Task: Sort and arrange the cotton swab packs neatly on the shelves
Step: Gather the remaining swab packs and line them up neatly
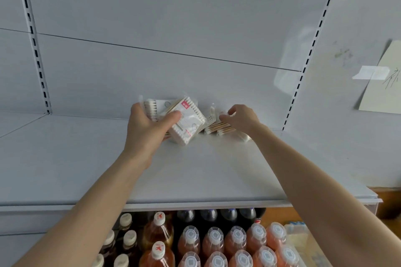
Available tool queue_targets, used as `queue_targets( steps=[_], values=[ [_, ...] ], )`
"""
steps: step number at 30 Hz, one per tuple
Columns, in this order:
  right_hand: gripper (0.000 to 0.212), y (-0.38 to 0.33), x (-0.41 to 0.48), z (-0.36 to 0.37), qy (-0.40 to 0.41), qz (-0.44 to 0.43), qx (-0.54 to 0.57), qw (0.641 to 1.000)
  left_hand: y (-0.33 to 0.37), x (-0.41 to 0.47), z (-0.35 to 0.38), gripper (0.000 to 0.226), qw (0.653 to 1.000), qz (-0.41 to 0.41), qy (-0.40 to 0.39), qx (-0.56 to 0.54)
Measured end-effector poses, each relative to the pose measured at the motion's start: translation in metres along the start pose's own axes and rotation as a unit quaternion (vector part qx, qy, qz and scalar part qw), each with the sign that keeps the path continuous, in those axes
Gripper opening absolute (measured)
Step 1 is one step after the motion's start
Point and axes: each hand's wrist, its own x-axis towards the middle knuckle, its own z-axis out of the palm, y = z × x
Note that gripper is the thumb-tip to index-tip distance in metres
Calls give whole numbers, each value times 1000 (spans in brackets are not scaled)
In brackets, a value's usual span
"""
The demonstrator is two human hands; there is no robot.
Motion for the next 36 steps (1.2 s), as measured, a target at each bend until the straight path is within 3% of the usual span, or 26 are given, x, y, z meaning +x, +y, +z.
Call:
queue_targets(
  steps=[5, 8, 10, 13, 15, 21, 27, 30, 36],
  values=[
    [50, -4, -6, 0, -39, 41, -30, 998, 0, -1, 0, 67, 1000, 12, 1, 5],
    [42, -4, -5, -2, -16, 34, -7, 999, 0, -1, 0, 52, 1000, 11, 14, 6],
    [35, -3, 0, -2, 3, 24, 32, 999, -1, -1, -1, 54, 1000, 12, 16, 4],
    [61, -2, 3, -2, 22, 41, 139, 989, 0, -2, -2, 53, 1000, 18, 24, 4],
    [60, -1, 1, -1, 48, 38, 171, 983, -1, -1, -3, 47, 999, 22, 32, 8],
    [50, 21, -14, -18, 157, 19, 266, 951, -2, 0, -4, 61, 999, 29, 24, 2],
    [27, 11, -60, -41, 68, -42, 501, 862, 6, -5, -9, 48, 1000, 19, 8, -19],
    [14, -12, -83, -40, 14, -94, 547, 832, 18, -22, -21, 37, 999, 36, 11, -27],
    [16, -81, -115, -13, -88, -170, 598, 778, 35, -68, -79, 14, 993, 67, 85, -40]
  ],
)
